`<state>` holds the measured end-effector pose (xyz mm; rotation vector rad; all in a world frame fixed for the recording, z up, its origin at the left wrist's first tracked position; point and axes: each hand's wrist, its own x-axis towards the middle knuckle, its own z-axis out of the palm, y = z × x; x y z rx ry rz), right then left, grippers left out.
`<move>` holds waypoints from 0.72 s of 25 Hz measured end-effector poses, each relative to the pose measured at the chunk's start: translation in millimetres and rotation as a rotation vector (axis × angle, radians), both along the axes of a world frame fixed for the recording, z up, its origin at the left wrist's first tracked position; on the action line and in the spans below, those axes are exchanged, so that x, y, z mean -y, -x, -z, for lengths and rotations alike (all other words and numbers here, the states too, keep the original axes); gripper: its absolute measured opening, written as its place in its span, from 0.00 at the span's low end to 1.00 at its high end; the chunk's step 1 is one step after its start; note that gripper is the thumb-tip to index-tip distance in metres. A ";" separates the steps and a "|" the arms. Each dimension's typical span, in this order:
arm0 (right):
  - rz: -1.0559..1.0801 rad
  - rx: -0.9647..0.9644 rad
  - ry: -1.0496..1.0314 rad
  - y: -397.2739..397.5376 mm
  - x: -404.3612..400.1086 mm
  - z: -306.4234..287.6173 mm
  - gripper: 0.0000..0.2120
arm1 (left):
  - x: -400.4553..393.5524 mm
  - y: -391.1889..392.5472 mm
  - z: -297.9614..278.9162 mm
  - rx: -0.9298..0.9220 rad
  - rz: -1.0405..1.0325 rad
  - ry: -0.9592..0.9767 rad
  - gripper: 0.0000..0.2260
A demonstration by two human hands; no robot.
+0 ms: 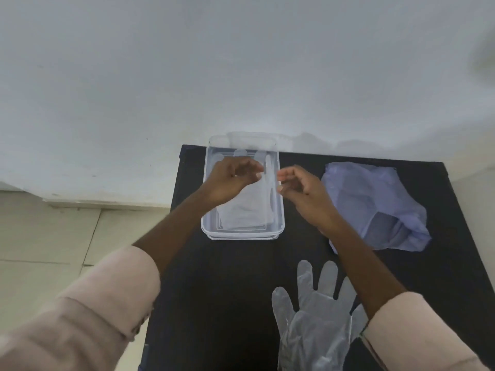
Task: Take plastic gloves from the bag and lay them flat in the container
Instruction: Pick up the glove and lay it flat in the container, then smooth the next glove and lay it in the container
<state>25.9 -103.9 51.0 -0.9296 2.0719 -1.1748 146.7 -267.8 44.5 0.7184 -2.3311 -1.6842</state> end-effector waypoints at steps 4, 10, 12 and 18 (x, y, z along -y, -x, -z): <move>0.212 0.291 0.085 -2.6 -53.9 -8.1 0.07 | -76.4 2.2 -16.1 0.052 -0.057 -0.269 0.09; 0.250 0.341 0.041 -18.5 -154.0 1.5 0.06 | -178.6 -14.7 -16.8 0.107 -0.051 -0.292 0.07; 0.253 0.377 0.011 -30.2 -174.6 10.2 0.06 | -197.0 -23.4 -7.4 0.152 -0.048 -0.298 0.07; 0.244 0.341 -0.118 -75.8 -248.4 45.3 0.04 | -262.5 -62.1 23.3 0.263 -0.071 -0.342 0.08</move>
